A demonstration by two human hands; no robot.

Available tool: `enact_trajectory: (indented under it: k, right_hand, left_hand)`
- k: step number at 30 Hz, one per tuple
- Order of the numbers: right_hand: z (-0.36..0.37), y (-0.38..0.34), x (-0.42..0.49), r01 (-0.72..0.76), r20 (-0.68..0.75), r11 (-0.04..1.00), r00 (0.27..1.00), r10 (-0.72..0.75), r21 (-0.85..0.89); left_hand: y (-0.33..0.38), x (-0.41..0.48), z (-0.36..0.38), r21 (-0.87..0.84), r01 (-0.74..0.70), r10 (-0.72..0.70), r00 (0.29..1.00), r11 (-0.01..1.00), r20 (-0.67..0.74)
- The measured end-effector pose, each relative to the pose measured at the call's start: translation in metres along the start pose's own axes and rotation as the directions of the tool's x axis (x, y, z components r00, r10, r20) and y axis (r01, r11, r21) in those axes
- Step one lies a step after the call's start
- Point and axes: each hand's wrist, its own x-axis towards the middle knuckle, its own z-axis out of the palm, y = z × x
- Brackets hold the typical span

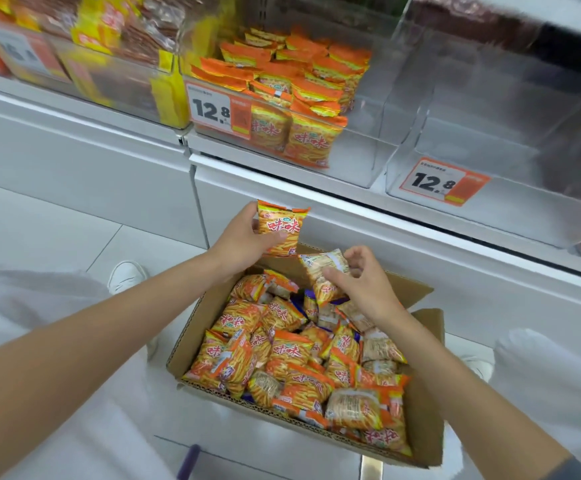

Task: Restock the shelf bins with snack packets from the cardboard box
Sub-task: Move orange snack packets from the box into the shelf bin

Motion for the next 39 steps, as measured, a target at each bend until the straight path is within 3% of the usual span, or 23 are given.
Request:
enact_trajectory:
  k: [2,6,9,11,12,15,17,19,22,24,27,29,33,39]
  right_hand:
    - [-0.010,-0.002,-0.003,0.003,-0.024,1.000,1.000,-0.004,-0.022]
    - [-0.021,-0.008,-0.007,-0.060,-0.007,0.998,0.998,0.060,0.000]
    - [-0.027,-0.019,-0.008,-0.128,0.141,0.963,0.985,0.096,0.238]
    - [-0.033,-0.020,-0.004,-0.129,0.203,0.888,0.978,0.041,0.441]
    - [-0.036,-0.019,-0.001,-0.089,0.198,0.881,0.980,-0.005,0.464]
    - [-0.037,-0.018,0.007,0.082,0.119,0.950,0.985,-0.123,0.302]
    - [-0.038,-0.018,0.012,0.110,0.070,0.961,0.989,-0.131,0.254]
    - [-0.041,-0.020,0.014,0.113,0.106,0.958,0.984,-0.145,0.264]
    - [-0.042,-0.025,0.015,0.178,0.204,0.976,0.958,-0.202,0.127]
    - [-0.038,-0.028,0.017,0.184,0.194,0.979,0.961,-0.198,0.085]
    - [-0.033,-0.032,0.018,0.194,0.191,0.978,0.960,-0.205,0.074]
    - [-0.034,-0.039,0.017,0.226,0.232,0.974,0.949,-0.213,-0.031]
    - [-0.041,-0.061,0.017,0.295,0.372,0.922,0.909,-0.189,-0.252]
    - [-0.065,-0.097,0.022,0.299,0.382,0.922,0.904,-0.191,-0.246]
  left_hand:
    - [0.005,0.000,0.008,0.033,-0.023,0.022,0.999,0.999,0.034]
    - [0.007,-0.008,0.032,0.006,0.035,-0.036,0.971,0.999,0.237]
    - [-0.001,-0.007,0.044,-0.021,0.071,-0.063,0.964,0.997,0.260]
    - [-0.002,-0.002,0.045,-0.088,0.157,-0.134,0.966,0.984,0.222]
    - [-0.003,0.002,0.043,-0.119,0.200,-0.173,0.963,0.972,0.205]
    - [0.001,0.008,0.039,-0.179,0.251,-0.212,0.955,0.951,0.209]
    - [0.006,0.007,0.039,-0.187,0.236,-0.186,0.951,0.954,0.249]
    - [0.010,0.004,0.039,-0.119,0.173,-0.131,0.946,0.978,0.296]
    - [0.013,0.000,0.036,0.030,0.060,-0.067,0.928,0.998,0.368]
    - [0.012,0.000,0.032,0.072,0.016,-0.044,0.912,0.997,0.408]
    - [0.009,0.003,0.026,0.121,-0.034,-0.014,0.927,0.992,0.375]
    - [0.009,0.007,0.022,0.158,-0.075,0.018,0.943,0.985,0.332]
    - [0.027,0.014,0.016,0.180,-0.170,0.081,0.906,0.969,0.416]
    - [0.057,0.014,0.009,0.141,-0.194,0.114,0.891,0.971,0.440]
